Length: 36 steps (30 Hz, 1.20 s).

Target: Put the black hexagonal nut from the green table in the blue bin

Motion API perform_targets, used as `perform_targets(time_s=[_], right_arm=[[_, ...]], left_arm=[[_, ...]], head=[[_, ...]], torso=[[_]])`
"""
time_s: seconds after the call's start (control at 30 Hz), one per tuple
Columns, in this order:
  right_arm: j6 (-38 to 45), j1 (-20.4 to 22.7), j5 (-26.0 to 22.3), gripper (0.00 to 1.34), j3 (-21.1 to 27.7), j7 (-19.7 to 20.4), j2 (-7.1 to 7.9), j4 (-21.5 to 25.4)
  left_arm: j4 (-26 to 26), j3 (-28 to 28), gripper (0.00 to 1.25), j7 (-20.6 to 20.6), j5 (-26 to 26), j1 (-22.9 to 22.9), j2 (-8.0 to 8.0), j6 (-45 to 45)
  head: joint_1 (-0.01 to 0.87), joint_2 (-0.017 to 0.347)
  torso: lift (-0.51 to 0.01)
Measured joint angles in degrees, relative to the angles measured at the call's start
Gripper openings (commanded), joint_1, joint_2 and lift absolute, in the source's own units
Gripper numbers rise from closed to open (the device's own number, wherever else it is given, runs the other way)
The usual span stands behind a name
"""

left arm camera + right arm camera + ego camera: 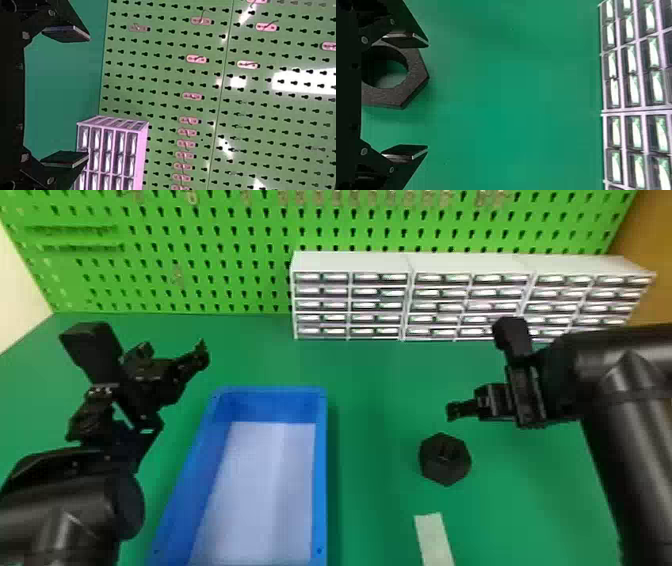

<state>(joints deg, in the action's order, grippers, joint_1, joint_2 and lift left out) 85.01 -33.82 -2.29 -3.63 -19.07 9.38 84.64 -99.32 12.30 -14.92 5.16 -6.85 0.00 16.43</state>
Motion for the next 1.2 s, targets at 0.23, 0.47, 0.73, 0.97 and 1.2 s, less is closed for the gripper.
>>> perform_targets(time_s=[0.23,0.47,0.73,0.97,1.2], right_arm=[[0.8,0.9,0.8,1.0,-0.1,0.0,-0.15,0.0],[1.3,2.3,0.9,1.0,0.2,0.0,-0.1,0.0],[1.1,3.3,1.3,1.0,0.9,0.0,-0.15,0.0],[0.8,4.0,1.6,1.0,0.9,0.0,-0.24,0.0],[0.3,4.6,2.0,1.0,1.1,0.0,-0.43,0.0]], left_arm=[[0.0,0.0,1.02,0.1,0.0,0.0,0.0,0.0],[0.0,0.0,1.02,0.1,0.0,-0.1,0.0,0.0],[0.0,-0.1,1.02,0.1,0.0,-0.1,0.0,0.0],[0.0,-0.1,1.02,0.1,0.1,-0.1,0.0,-0.1],[0.0,-0.1,1.02,0.1,0.2,-0.2,0.0,-0.3]], head=[[0.686,0.051],[0.686,0.051],[0.686,0.051],[0.686,0.051],[0.686,0.051]], torso=[[-0.097],[-0.097],[-0.097],[-0.097],[-0.097]])
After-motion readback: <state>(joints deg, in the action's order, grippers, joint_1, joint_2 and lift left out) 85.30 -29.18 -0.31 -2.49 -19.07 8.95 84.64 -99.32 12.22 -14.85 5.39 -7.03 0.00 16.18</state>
